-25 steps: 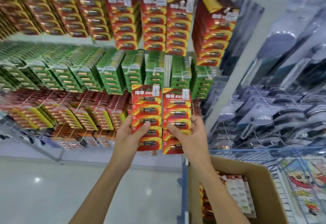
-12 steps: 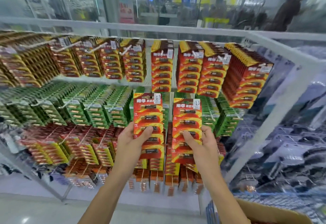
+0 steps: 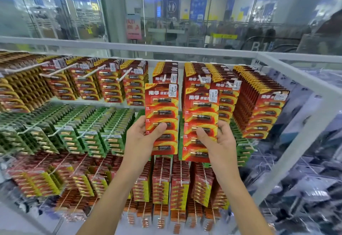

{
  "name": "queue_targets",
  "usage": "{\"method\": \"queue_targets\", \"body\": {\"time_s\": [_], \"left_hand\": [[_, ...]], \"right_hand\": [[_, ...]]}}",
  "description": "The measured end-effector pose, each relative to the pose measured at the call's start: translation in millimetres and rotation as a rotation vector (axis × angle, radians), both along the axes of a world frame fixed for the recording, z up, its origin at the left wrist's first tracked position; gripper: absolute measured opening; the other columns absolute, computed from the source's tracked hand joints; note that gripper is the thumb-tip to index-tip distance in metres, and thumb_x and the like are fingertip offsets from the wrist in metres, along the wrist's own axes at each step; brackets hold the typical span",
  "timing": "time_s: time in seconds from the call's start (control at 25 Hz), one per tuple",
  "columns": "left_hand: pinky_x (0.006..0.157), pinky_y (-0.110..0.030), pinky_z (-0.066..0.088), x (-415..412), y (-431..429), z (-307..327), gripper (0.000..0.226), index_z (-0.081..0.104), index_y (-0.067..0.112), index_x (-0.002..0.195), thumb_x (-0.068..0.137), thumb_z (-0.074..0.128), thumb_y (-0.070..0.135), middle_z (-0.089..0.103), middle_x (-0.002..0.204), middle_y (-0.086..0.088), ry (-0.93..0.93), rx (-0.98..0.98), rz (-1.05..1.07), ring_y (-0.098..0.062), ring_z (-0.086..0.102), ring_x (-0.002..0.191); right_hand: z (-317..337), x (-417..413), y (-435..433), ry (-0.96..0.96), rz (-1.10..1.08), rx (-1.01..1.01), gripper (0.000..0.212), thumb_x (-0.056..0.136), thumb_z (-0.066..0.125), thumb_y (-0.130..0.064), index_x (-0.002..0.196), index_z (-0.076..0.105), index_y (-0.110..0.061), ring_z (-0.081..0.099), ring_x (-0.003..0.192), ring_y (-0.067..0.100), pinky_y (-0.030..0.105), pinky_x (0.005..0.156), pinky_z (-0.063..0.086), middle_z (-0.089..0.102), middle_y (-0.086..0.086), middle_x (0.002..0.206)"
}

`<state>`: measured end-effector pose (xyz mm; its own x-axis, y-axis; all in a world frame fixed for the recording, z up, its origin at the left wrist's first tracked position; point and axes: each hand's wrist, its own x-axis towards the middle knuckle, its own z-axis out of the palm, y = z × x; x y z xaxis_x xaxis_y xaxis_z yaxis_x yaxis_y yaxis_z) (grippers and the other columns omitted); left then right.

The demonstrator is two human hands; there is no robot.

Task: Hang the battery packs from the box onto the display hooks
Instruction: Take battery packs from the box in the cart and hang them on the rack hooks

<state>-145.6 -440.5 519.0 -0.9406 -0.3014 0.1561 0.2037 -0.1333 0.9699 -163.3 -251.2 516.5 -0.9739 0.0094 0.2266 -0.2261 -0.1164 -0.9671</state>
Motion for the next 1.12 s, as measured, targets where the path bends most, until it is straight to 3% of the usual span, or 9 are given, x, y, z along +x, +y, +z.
{"method": "queue_targets", "body": {"time_s": [0.16,0.28,0.44,0.8,1.0,1.12], "left_hand": [[0.068,-0.035,0.065,-19,-5,7,0.028,0.068,0.022,0.118,0.091,0.074,0.021,0.081,0.104,0.001,0.028,0.0,0.012,-0.02,0.079,0.09],[0.066,-0.033,0.065,-30,-8,9,0.026,0.067,0.024,0.116,0.091,0.074,0.019,0.081,0.102,0.001,0.034,0.002,-0.012,-0.021,0.079,0.088],[0.068,-0.039,0.066,-43,-11,6,0.031,0.067,0.023,0.12,0.09,0.075,0.021,0.08,0.105,-0.001,0.032,0.001,-0.02,-0.026,0.079,0.09],[0.066,-0.037,0.065,-68,-14,-3,0.034,0.065,0.02,0.124,0.092,0.074,0.021,0.08,0.105,0.0,-0.007,0.024,-0.01,-0.024,0.079,0.089],[0.071,-0.035,0.065,-89,-17,-7,0.039,0.064,0.018,0.13,0.093,0.074,0.023,0.079,0.112,0.0,-0.01,0.029,-0.02,-0.021,0.078,0.096],[0.076,-0.041,0.065,-103,-17,-8,0.039,0.063,0.018,0.131,0.093,0.074,0.024,0.079,0.111,0.001,-0.022,0.017,-0.007,-0.021,0.078,0.096]], "right_hand": [[10,-20,2,0.014,0.001,-0.036,0.029,0.095,0.071,-0.021,0.12,0.059,-0.019,0.074,0.099,0.01,0.028,0.072,0.062,0.075,-0.006,0.112],[10,-31,-1,0.012,-0.019,-0.037,0.034,0.092,0.074,-0.029,0.122,0.058,-0.024,0.072,0.109,0.015,0.042,0.084,0.063,0.073,-0.005,0.121],[10,-41,-3,0.004,-0.011,-0.053,0.024,0.094,0.072,-0.022,0.114,0.06,-0.025,0.076,0.097,0.014,0.031,0.07,0.063,0.076,-0.01,0.108],[2,-61,-13,-0.036,-0.05,-0.013,0.031,0.088,0.075,-0.035,0.115,0.061,-0.029,0.074,0.105,0.019,0.05,0.086,0.062,0.075,-0.005,0.116],[2,-80,-15,-0.056,-0.042,-0.032,0.027,0.094,0.073,-0.031,0.116,0.058,-0.036,0.074,0.102,0.009,0.038,0.083,0.064,0.071,-0.008,0.123],[5,-90,-17,-0.088,0.006,-0.044,0.031,0.097,0.07,-0.029,0.122,0.053,-0.035,0.061,0.106,-0.011,0.012,0.08,0.051,0.058,-0.027,0.119]]}}
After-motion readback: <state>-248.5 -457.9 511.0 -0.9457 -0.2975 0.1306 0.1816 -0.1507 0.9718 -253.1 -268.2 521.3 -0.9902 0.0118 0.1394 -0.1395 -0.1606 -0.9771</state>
